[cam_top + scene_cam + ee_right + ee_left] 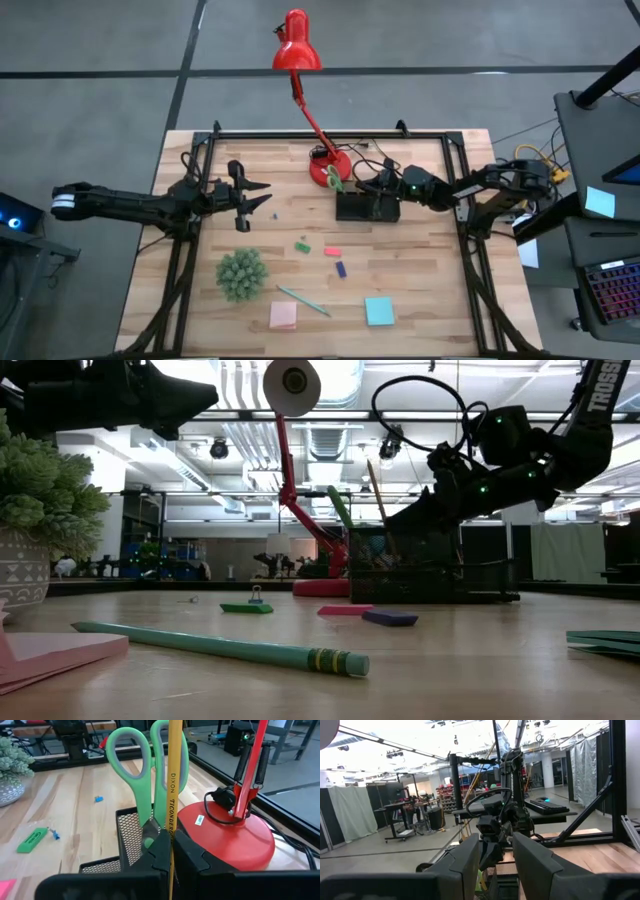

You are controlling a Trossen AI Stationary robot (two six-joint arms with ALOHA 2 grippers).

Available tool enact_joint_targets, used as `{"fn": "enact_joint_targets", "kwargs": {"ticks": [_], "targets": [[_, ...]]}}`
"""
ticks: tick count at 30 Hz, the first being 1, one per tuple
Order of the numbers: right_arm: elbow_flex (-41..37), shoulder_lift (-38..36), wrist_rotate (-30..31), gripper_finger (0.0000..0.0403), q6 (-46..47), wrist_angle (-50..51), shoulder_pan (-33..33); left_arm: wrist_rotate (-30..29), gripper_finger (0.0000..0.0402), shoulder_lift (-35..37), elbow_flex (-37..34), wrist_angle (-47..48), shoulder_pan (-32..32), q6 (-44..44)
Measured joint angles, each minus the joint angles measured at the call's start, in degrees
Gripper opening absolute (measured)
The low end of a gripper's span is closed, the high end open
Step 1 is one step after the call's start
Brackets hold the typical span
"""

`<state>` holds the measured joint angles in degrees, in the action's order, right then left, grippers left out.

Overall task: Pick and place office supplies into organizer
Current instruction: Put the yellow pencil into the back left compartment of the desk organizer, then put the top blue sticky note into the right compartment of the desk organizer

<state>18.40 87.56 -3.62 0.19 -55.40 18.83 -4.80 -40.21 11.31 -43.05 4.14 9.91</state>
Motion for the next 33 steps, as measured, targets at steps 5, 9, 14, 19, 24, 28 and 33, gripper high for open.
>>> {"fn": "enact_joint_targets", "kwargs": {"ticks": [5,9,14,19,24,28,33], "targets": [[-0.1,-0.4,0.0,0.0008,0.1,0.3,0.0,0.0,0.0107,0.0,0.0,0.0,0.0,0.0],[-0.1,-0.4,0.0,0.0008,0.8,0.4,0.0,0.0,0.0107,0.0,0.0,0.0,0.0,0.0],[-0.1,-0.5,0.0,0.0009,0.8,0.7,0.0,0.0,0.0107,0.0,0.0,0.0,0.0,0.0],[-0.1,-0.5,0.0,0.0019,0.9,0.8,0.0,0.0,0.0107,0.0,0.0,0.0,0.0,0.0],[-0.1,-0.5,0.1,0.0048,1.3,0.8,0.0,0.0,0.0107,0.0,0.0,0.0,0.0,0.0],[-0.1,-0.5,0.2,0.0073,1.3,0.8,0.0,0.0,0.0107,0.0,0.0,0.0,0.0,0.0],[-0.1,-0.6,0.2,0.0093,1.3,0.7,0.0,0.0,0.0107,0.0,0.0,0.0,0.0,0.0]]}}
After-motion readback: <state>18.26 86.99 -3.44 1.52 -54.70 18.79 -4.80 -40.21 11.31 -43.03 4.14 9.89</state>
